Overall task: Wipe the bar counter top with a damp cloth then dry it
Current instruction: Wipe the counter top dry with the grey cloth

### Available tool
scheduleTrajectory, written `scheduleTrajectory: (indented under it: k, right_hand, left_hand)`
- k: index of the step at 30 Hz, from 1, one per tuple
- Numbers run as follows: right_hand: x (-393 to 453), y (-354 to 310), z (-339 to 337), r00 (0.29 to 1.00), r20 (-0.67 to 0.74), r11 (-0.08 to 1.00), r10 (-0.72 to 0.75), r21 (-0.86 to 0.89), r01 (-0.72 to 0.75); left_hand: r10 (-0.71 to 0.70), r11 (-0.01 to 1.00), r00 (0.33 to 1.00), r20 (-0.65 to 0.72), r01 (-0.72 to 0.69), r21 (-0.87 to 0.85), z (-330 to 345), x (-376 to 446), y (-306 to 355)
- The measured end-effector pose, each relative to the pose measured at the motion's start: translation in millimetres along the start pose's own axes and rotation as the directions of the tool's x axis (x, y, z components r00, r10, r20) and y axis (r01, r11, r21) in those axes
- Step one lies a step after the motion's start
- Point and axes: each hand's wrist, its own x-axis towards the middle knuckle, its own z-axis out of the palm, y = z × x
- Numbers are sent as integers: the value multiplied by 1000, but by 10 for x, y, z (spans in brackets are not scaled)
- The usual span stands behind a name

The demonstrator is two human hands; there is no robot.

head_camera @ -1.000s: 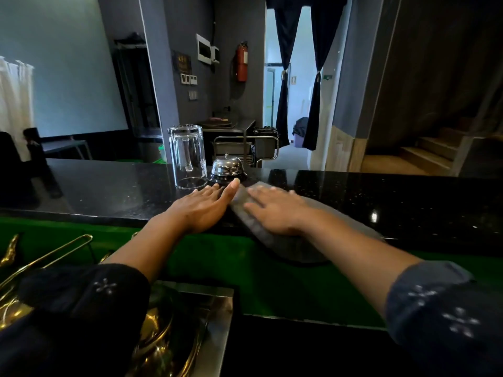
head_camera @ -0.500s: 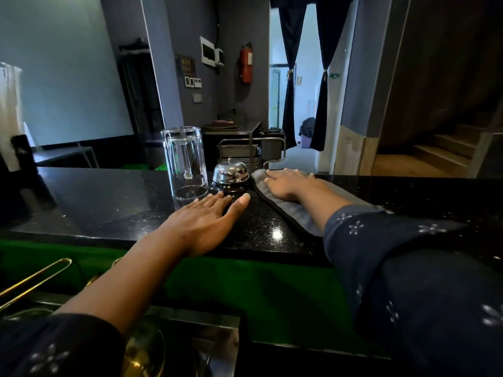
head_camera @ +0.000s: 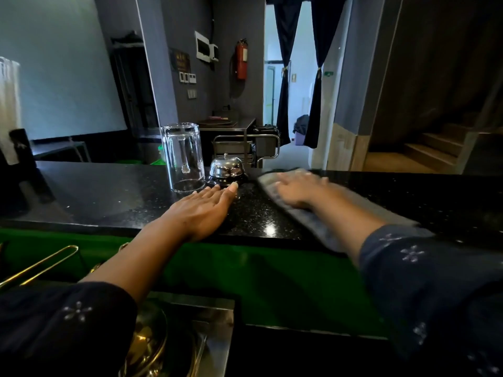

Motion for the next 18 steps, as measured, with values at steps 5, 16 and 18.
scheduleTrajectory:
  k: [5, 16, 18]
  right_hand:
    - [-544, -773, 41, 977, 62, 978, -203, 51, 200]
    - [-608, 1303, -191, 950, 32, 950, 311, -44, -309]
    - [-605, 1066, -176, 953, 20, 952, 303, -61, -301]
  left_hand:
    - [-58, 998, 998, 6, 58, 0, -58, -101, 87]
    - [17, 1000, 1000, -20, -16, 20, 40, 5, -40]
    - [6, 1000, 1000, -22, -6, 21, 49, 47, -52]
